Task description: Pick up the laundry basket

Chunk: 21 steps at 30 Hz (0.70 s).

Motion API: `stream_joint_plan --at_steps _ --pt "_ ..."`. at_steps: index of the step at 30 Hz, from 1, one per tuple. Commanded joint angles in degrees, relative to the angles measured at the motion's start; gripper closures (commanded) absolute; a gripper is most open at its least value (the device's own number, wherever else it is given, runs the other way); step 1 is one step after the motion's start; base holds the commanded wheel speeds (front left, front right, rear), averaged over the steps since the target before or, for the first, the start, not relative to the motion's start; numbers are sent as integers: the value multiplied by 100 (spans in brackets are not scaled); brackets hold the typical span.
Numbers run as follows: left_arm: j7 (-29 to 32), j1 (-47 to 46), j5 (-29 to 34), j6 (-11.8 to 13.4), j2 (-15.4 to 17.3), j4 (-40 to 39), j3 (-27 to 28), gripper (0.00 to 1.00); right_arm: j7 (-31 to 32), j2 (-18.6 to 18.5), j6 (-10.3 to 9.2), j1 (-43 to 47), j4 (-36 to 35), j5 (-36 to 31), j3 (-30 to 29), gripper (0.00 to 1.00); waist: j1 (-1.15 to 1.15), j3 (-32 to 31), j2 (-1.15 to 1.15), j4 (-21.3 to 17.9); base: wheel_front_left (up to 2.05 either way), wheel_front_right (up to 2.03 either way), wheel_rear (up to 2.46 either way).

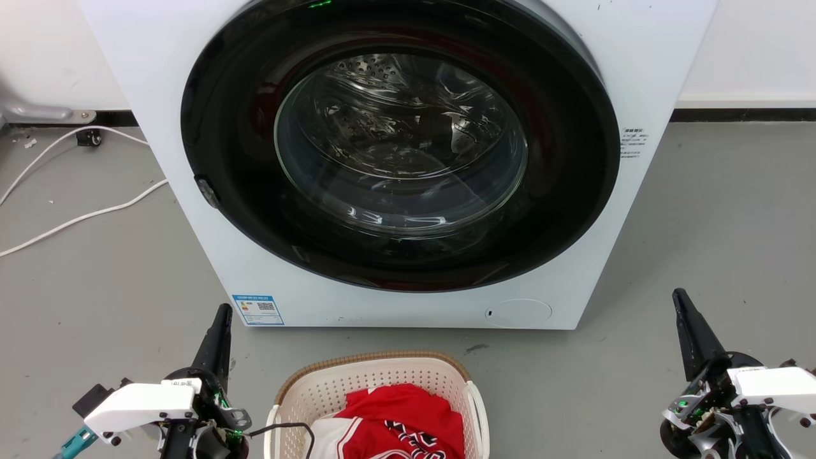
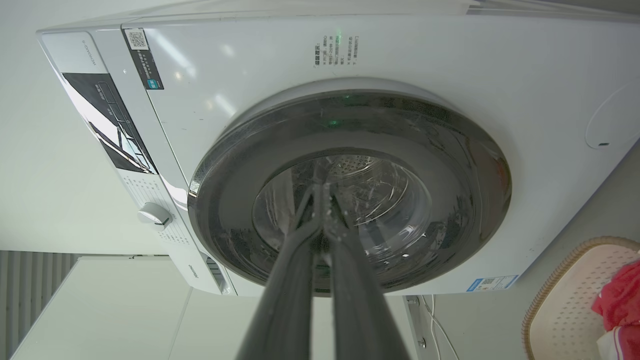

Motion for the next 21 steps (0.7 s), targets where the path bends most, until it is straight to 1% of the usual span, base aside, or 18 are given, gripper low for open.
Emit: stream_joint_plan --at_steps 1,2,3,8,12,21 --pt "11 -46 -2 -25 -6 1 14 100 5 4 0 -62 4 23 -3 100 0 0 0 0 0 0 0" --pt "11 -46 -2 -25 -6 1 14 100 5 4 0 -62 4 23 -3 100 0 0 0 0 0 0 0" --pt "0 0 0 0 0 0 0 0 -1 0 0 0 0 0 0 0 0 0 0 0 0 0 0" --pt "-78 81 33 8 -12 77 -62 0 -75 4 -1 83 111 -40 38 0 0 5 0 0 0 0 0" --pt "-197 61 234 7 -11 19 -79 0 -194 4 -1 62 105 -208 49 0 0 12 0 1 0 0 0" --pt "-445 1 1265 5 -9 -167 -16 0 -441 3 -1 29 -139 -1361 99 0 0 41 0 3 0 0 0"
